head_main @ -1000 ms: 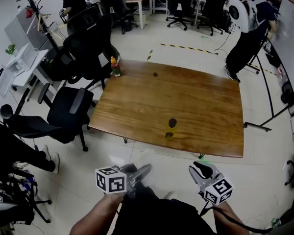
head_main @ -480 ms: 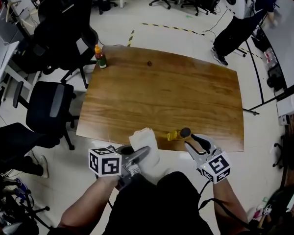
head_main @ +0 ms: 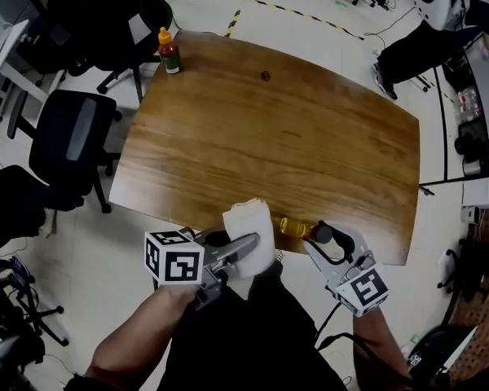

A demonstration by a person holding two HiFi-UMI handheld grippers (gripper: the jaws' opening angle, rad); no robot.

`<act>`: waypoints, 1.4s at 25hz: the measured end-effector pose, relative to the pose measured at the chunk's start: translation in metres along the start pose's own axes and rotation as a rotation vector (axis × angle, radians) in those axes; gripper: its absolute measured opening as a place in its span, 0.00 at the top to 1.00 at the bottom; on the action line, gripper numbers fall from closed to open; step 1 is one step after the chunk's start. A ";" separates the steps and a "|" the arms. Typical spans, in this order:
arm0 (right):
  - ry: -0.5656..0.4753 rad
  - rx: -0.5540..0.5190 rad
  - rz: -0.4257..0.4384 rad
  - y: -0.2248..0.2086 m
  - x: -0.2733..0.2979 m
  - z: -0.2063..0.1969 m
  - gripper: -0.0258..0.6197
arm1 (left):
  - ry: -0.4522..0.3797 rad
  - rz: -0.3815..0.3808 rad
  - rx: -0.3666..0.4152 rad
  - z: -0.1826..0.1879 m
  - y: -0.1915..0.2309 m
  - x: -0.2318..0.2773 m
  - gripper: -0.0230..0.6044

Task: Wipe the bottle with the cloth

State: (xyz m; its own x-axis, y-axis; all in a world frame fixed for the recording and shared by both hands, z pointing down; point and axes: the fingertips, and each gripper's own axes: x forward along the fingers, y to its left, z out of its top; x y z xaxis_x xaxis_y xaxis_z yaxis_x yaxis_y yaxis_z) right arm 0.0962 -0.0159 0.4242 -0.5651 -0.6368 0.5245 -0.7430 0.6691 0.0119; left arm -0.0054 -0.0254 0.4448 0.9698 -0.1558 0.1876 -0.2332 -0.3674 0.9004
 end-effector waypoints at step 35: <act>-0.142 0.083 -0.105 0.001 0.007 0.014 0.77 | 0.223 -0.293 -0.159 -0.012 0.036 0.086 0.80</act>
State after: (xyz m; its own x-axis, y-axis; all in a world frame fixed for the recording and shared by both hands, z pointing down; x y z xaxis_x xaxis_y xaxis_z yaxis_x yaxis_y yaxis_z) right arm 0.0867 -0.0252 0.4159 -0.5236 -0.7531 0.3984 -0.8241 0.5663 -0.0127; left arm 0.0707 -0.0408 0.4981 0.9894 0.1440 -0.0209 0.0522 -0.2174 0.9747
